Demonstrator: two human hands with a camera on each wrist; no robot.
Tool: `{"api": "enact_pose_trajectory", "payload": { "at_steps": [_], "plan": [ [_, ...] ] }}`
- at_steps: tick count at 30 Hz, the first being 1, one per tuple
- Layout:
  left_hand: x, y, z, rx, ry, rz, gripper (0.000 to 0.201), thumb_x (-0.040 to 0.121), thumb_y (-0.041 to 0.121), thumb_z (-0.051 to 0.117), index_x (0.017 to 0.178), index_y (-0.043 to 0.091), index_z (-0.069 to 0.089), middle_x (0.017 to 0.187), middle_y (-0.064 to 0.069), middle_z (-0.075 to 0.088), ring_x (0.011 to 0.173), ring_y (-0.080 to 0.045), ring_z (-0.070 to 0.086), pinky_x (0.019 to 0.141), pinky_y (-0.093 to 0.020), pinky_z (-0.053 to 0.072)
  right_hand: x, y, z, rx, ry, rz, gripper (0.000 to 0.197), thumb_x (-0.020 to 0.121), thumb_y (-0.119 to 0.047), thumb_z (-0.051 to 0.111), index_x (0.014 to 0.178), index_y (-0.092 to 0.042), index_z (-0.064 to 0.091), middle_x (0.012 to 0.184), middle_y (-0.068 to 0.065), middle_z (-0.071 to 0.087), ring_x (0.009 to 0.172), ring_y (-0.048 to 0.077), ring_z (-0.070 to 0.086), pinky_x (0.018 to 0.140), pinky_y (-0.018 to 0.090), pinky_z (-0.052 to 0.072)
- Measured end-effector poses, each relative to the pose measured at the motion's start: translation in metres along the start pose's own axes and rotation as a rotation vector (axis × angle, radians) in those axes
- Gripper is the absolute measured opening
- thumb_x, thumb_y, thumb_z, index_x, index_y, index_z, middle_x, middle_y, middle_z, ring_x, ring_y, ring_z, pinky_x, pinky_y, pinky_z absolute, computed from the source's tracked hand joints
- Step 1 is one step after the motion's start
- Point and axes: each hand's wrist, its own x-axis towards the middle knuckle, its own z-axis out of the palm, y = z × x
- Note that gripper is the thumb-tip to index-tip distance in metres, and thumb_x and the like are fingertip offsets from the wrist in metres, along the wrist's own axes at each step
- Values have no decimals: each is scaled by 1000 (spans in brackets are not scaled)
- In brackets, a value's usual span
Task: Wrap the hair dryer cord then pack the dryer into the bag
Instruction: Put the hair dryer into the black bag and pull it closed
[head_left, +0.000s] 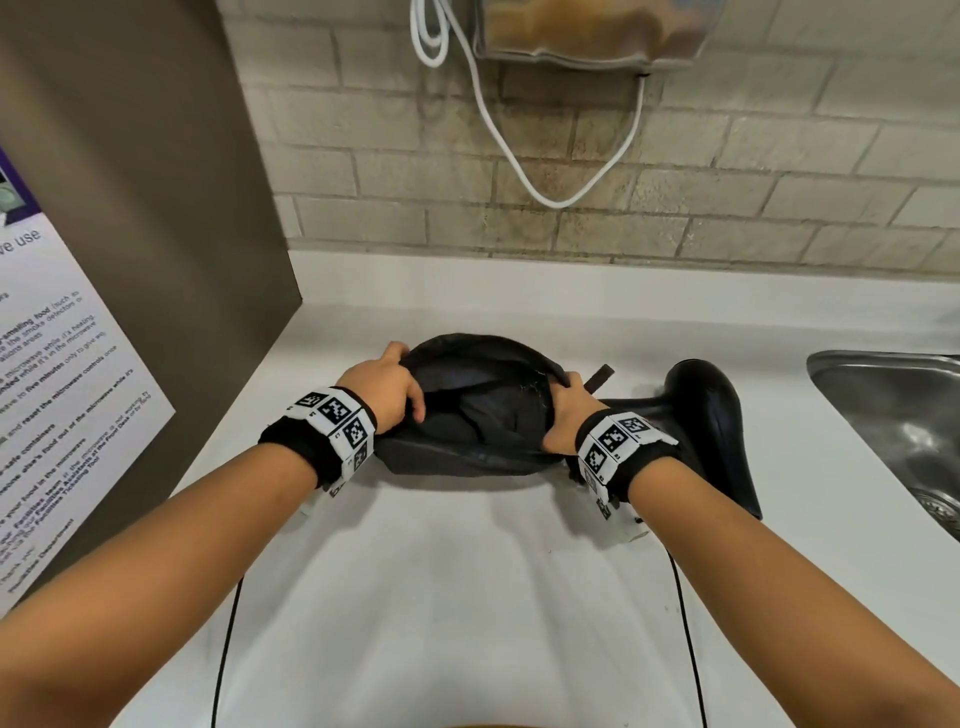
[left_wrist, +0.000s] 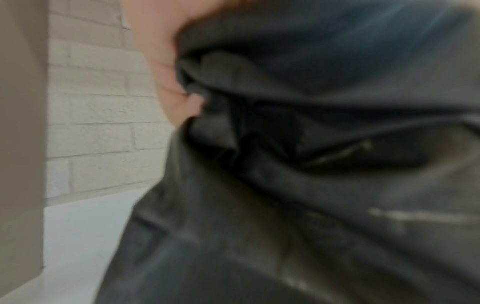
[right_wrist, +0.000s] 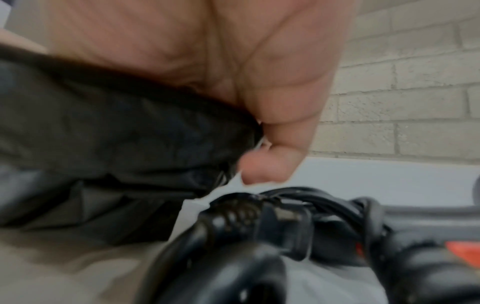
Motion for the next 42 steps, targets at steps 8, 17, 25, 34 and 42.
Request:
{"api": "enact_pose_trajectory", "payload": {
  "at_steps": [8,17,25,34,42],
  "plan": [
    [5,-9,8,-3,-169,-123,84,79,13,60,147,33,16,148,-6,28,117,-34,52,94,-36,47,4,14,-8,-177,-70,26,67,73,-39,65,135,-30,40,130,3,34,117,32,42,96,39,45],
    [4,-8,-6,-84,-188,-138,83,80,16,54,149,32,11,149,-6,35,122,-30,49,97,-34,45,5,39,-13,111,166,48,55,67,-39,75,116,-24,56,120,1,53,108,26,56,94,37,47],
    [4,-4,-13,-504,-110,-242,70,83,7,55,146,19,27,143,-14,41,127,-29,42,95,-25,35,0,56,-23,358,333,150,35,90,-32,50,123,-20,53,129,14,45,106,31,56,95,32,43],
    [4,0,-3,-547,22,-314,64,80,5,52,141,24,40,144,-12,43,130,-28,42,103,-27,35,1,85,-23,340,20,466,69,92,-39,46,147,-25,7,145,15,37,128,34,42,104,34,35],
    [2,27,6,-442,-93,-231,79,80,13,54,148,28,17,151,-10,20,132,-33,36,106,-34,37,25,80,-15,294,-31,446,57,92,-25,46,143,-13,23,150,18,24,133,37,34,107,36,30]
  ]
}}
